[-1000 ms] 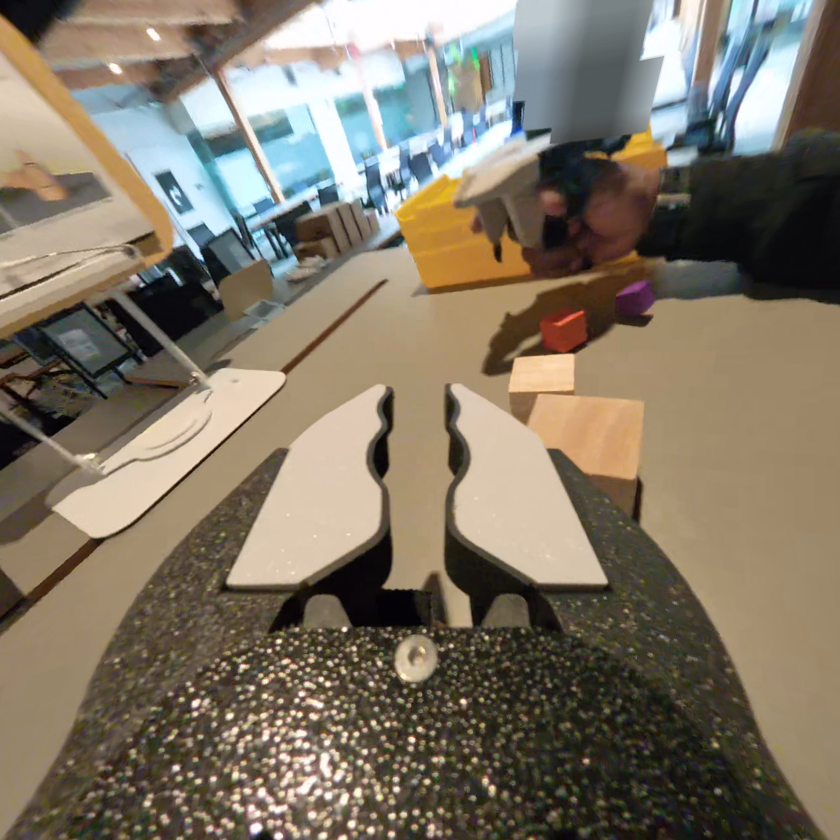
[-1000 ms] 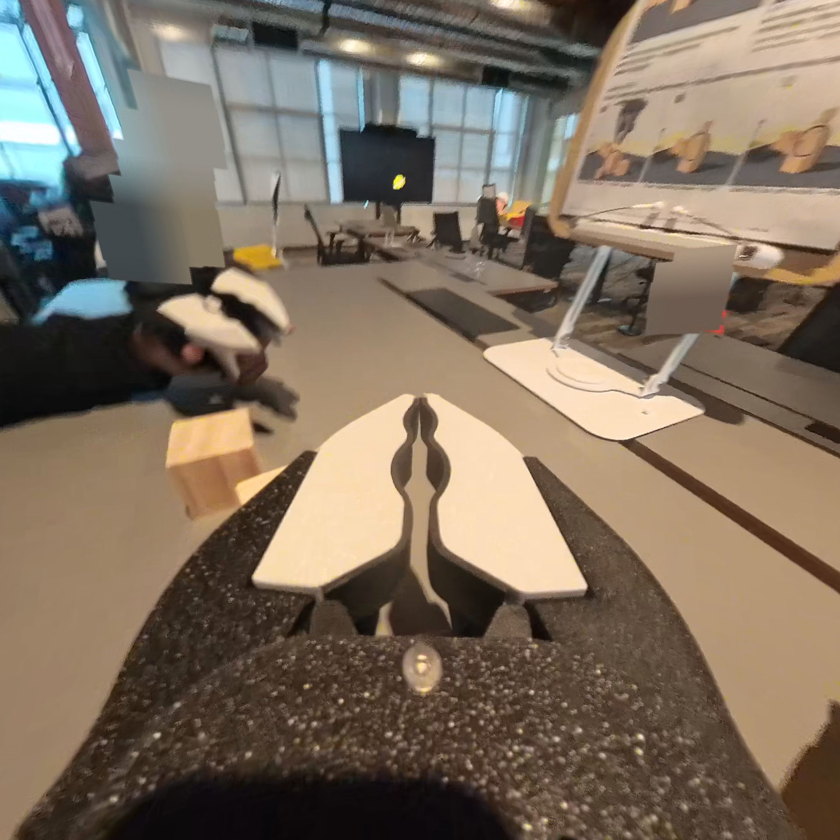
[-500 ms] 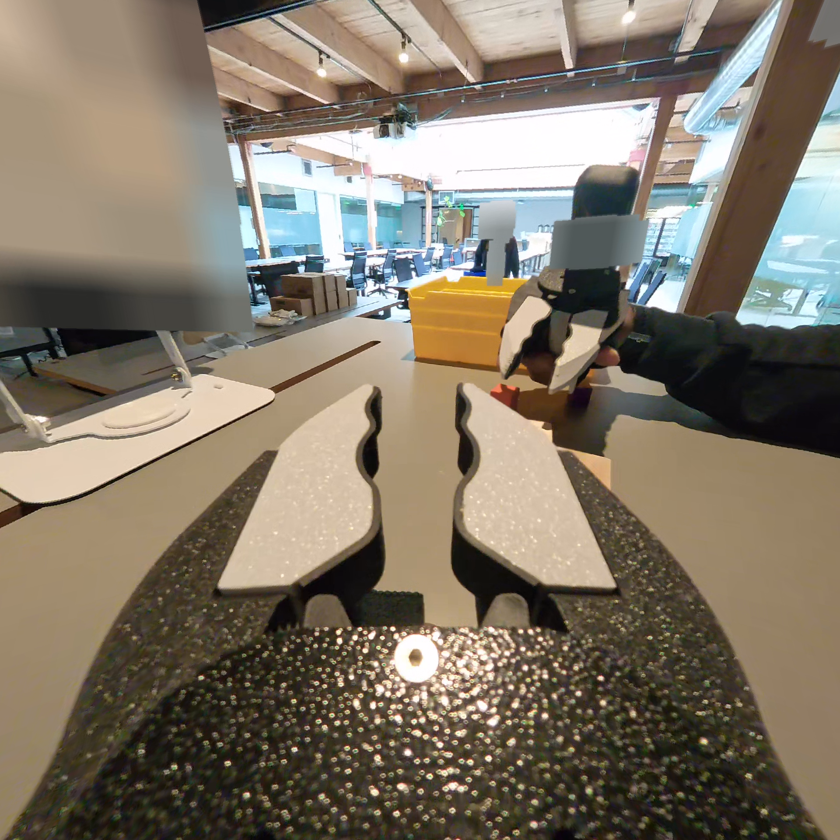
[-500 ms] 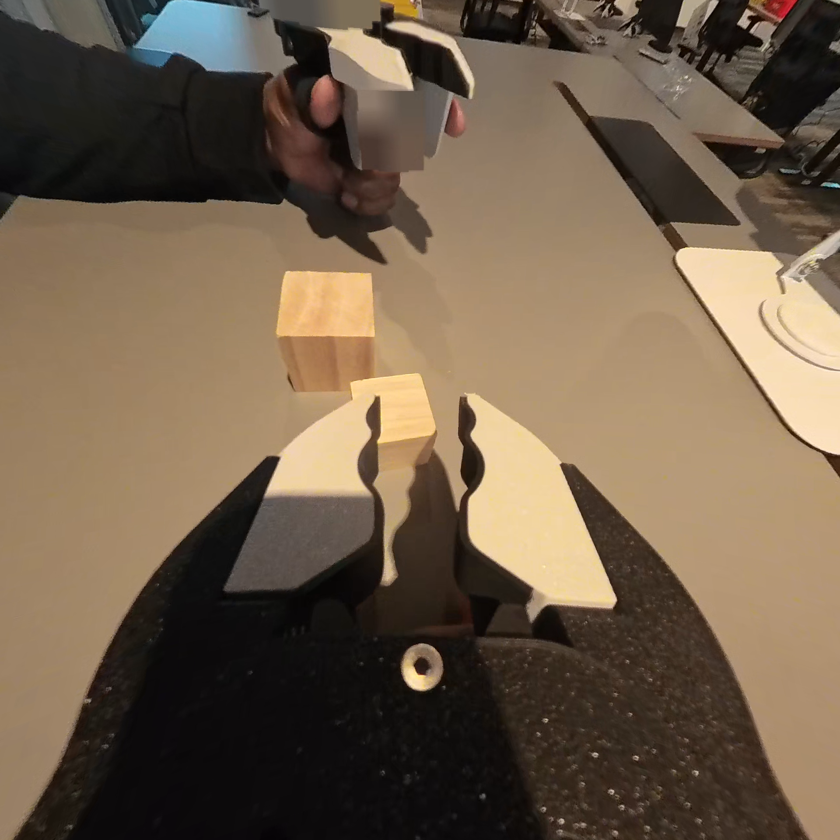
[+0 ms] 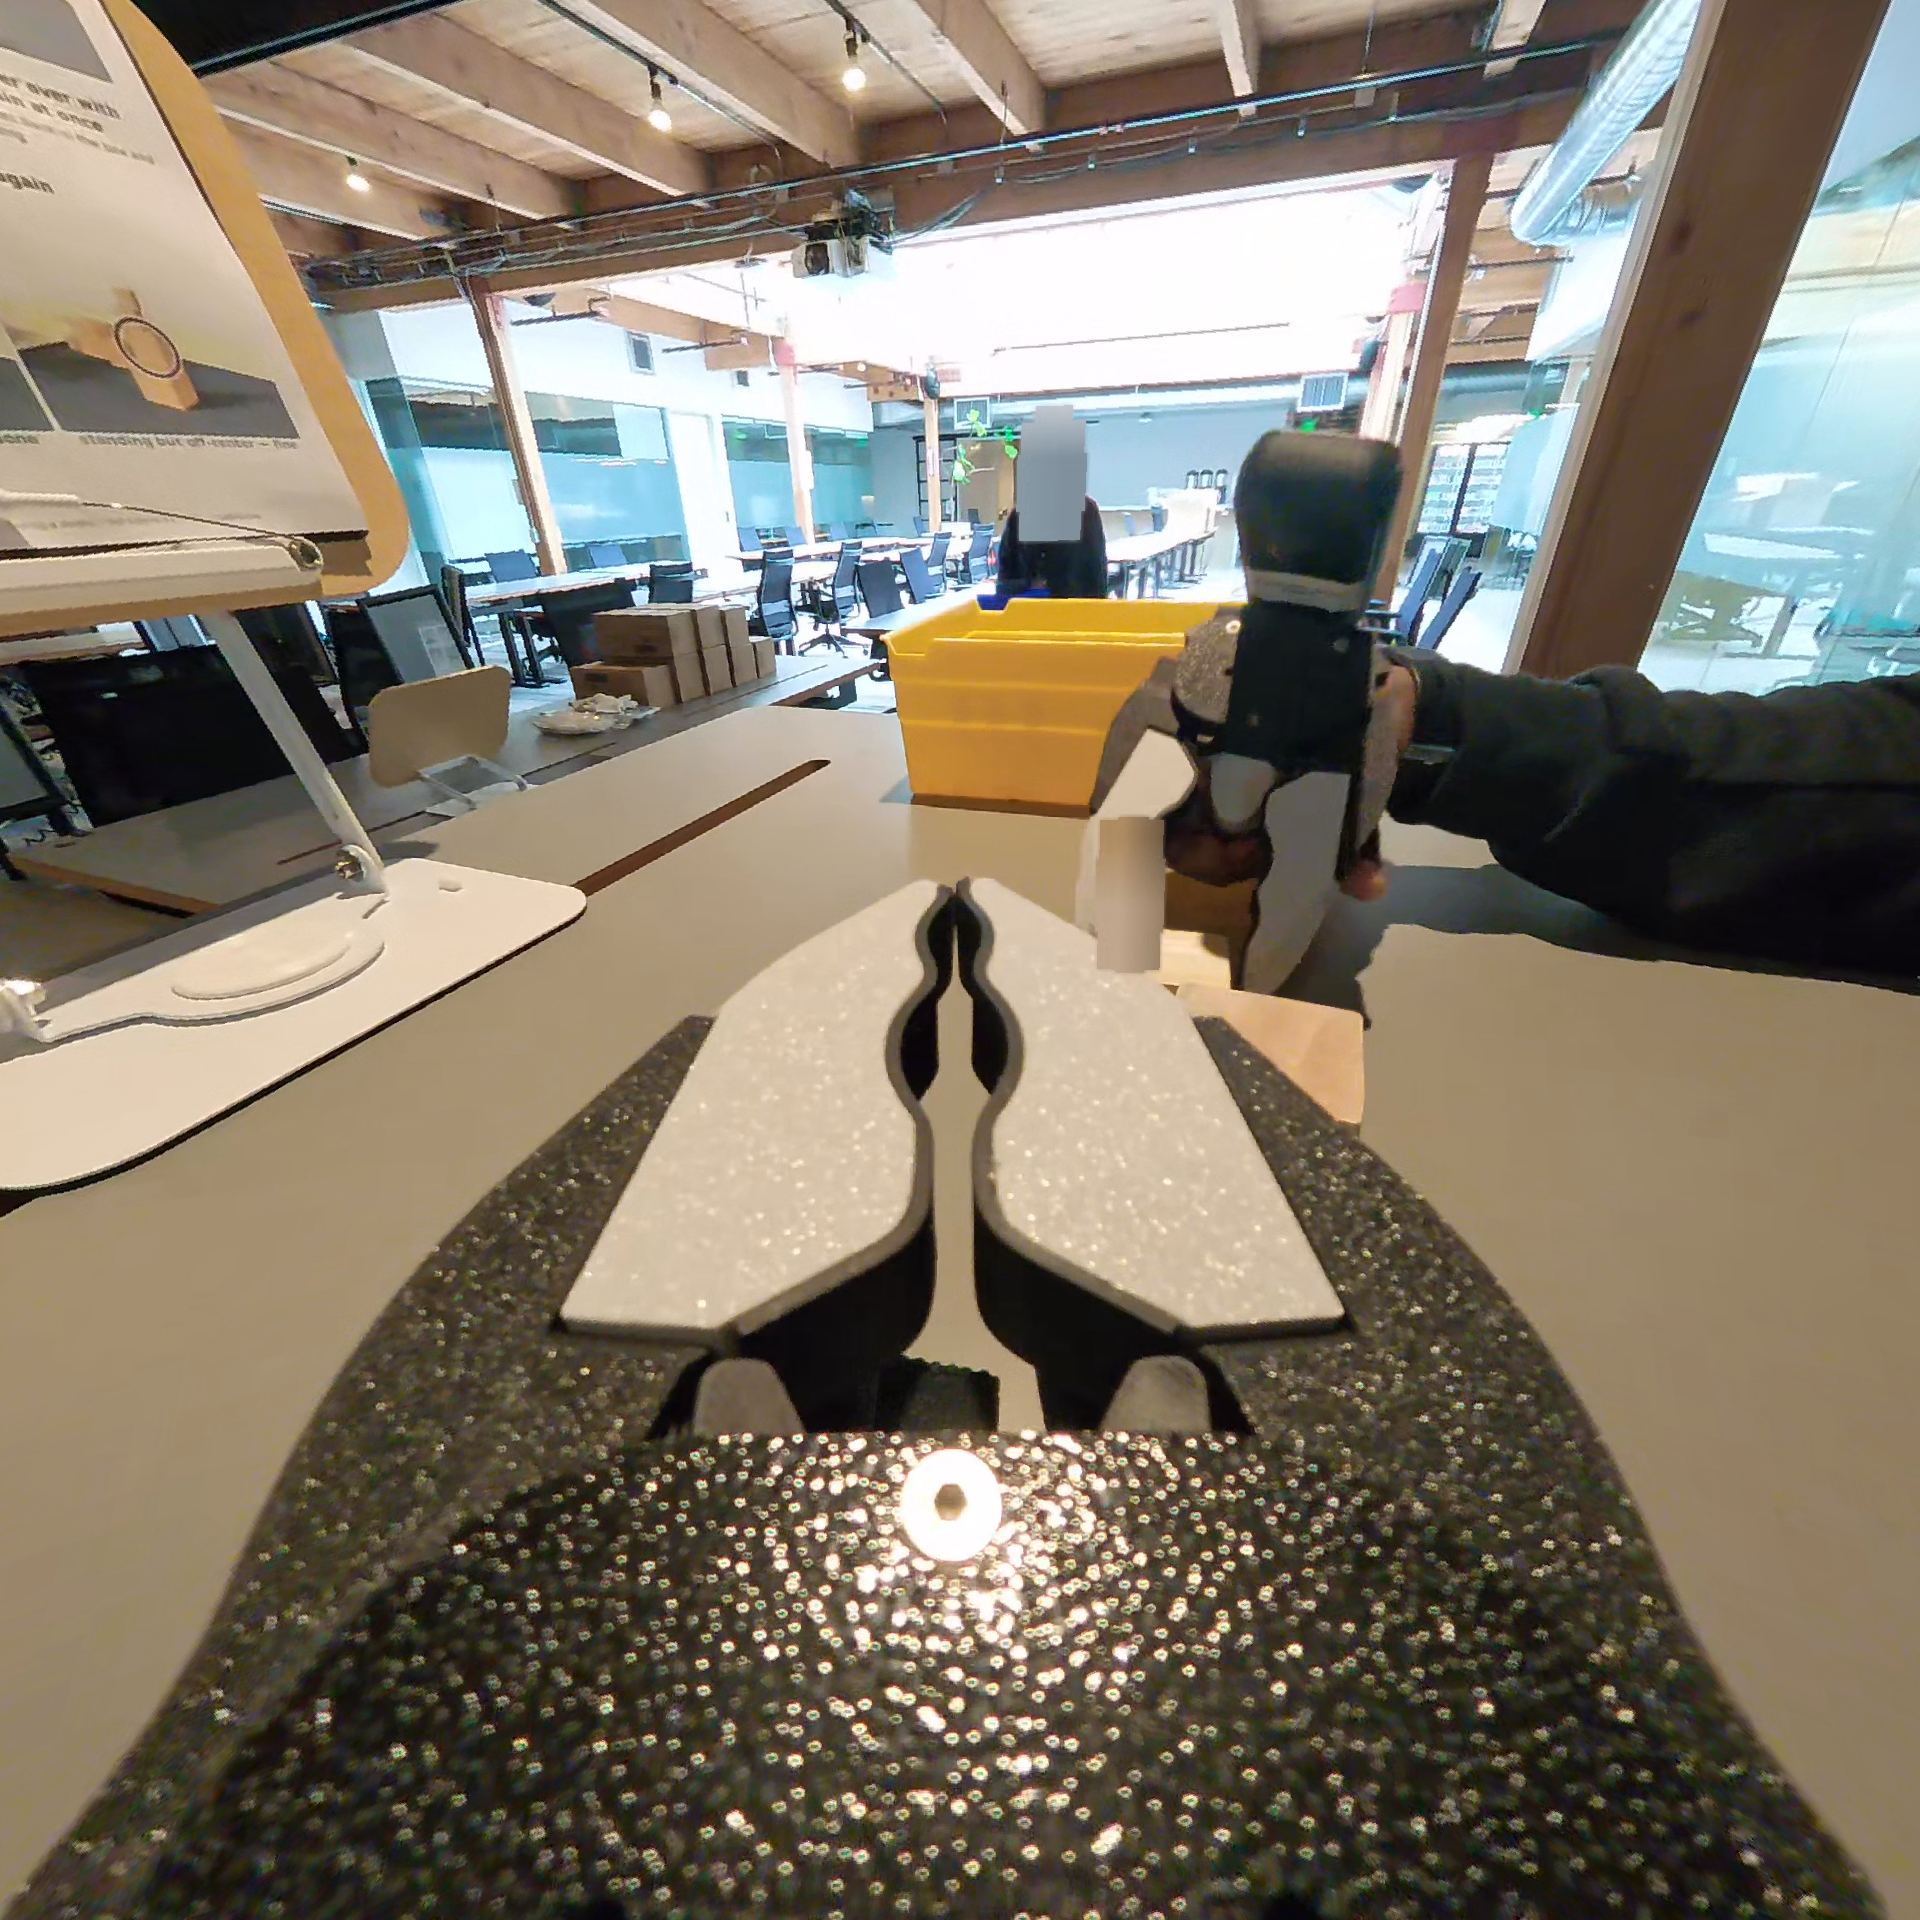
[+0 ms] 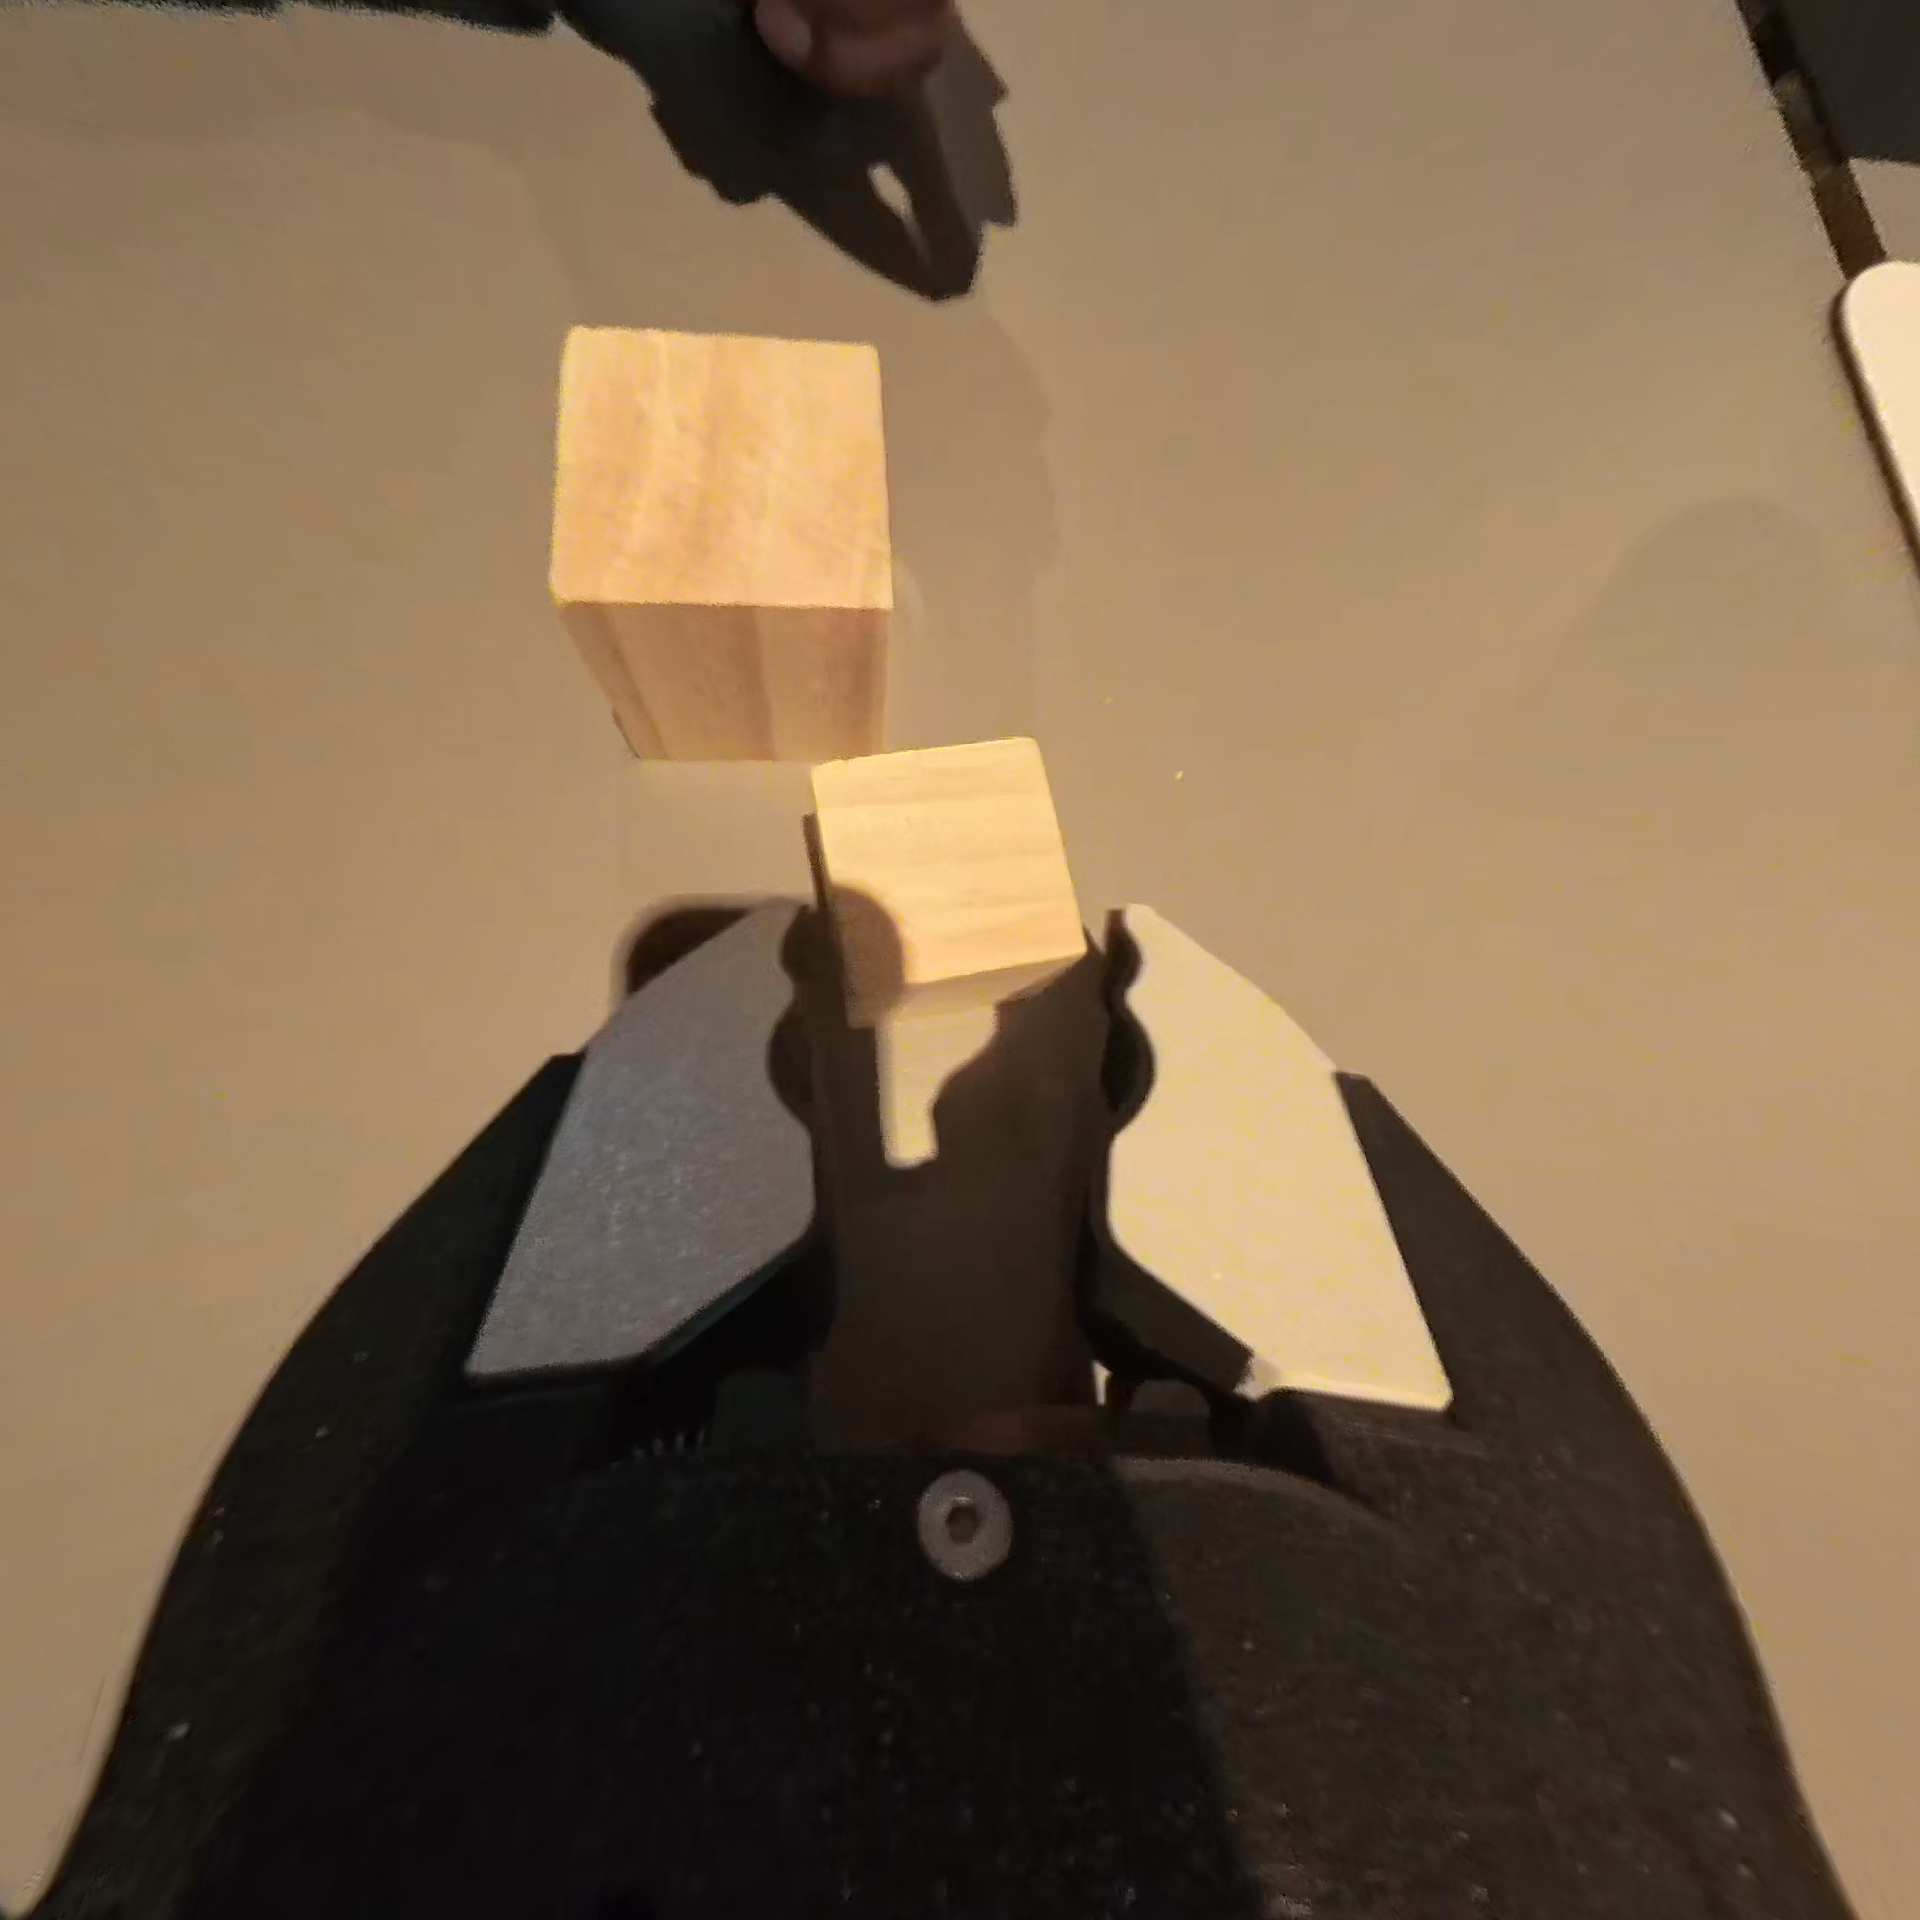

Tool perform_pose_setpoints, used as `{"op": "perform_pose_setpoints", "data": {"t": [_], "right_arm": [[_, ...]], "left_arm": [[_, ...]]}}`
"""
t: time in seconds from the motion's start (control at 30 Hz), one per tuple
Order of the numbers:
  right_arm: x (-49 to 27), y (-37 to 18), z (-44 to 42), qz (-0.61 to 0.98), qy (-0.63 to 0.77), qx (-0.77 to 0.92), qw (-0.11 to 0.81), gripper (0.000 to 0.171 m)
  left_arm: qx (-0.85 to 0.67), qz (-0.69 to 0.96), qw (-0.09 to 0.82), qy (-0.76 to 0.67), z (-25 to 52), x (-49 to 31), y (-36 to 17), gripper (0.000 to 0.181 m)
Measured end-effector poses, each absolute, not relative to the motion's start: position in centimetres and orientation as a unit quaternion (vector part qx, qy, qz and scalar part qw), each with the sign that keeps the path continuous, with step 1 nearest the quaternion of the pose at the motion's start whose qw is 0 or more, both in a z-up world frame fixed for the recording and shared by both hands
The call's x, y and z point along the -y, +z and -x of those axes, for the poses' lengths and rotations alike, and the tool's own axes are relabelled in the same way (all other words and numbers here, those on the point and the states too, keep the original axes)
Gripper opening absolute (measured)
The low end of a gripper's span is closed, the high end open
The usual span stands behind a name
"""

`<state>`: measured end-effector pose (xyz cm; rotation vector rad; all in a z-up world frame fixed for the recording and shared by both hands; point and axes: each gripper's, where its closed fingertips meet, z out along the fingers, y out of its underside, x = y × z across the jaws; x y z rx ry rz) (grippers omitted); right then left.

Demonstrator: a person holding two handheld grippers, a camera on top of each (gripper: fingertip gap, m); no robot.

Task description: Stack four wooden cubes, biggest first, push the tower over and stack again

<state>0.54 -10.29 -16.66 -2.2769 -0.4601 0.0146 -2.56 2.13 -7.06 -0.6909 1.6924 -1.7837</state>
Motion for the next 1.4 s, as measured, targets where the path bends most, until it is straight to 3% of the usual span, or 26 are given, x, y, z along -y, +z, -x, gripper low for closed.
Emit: {"op": "perform_pose_setpoints", "data": {"t": [0.2, 0.37, 0.47, 0.73, 1.4], "right_arm": [[9.8, -16.4, -1.6, 0.905, -0.024, 0.165, 0.391, 0.046], [8.9, -10.8, -0.5, 0.862, 0.017, 0.126, 0.49, 0.045], [7.9, -9.0, 1.9, 0.859, 0.026, 0.132, 0.494, 0.045], [5.5, -11.6, 5.5, 0.895, -0.014, 0.158, 0.416, 0.045], [5.9, -11.8, 4.6, 0.889, -0.008, 0.158, 0.43, 0.046]], "left_arm": [[-0.636, 0.26, 0.289, -0.667, 2.5, -2.1, -7.1, 0.0], [-0.635, 0.263, 0.286, -0.668, 2.5, -2.2, -7.1, 0.0], [-0.635, 0.265, 0.283, -0.668, 2.4, -2.2, -7.1, 0.0], [-0.635, 0.265, 0.283, -0.668, 2.4, -2.2, -7.2, 0.0], [-0.643, 0.263, 0.281, -0.662, 2.4, -1.9, -7.4, 0.0]]}}
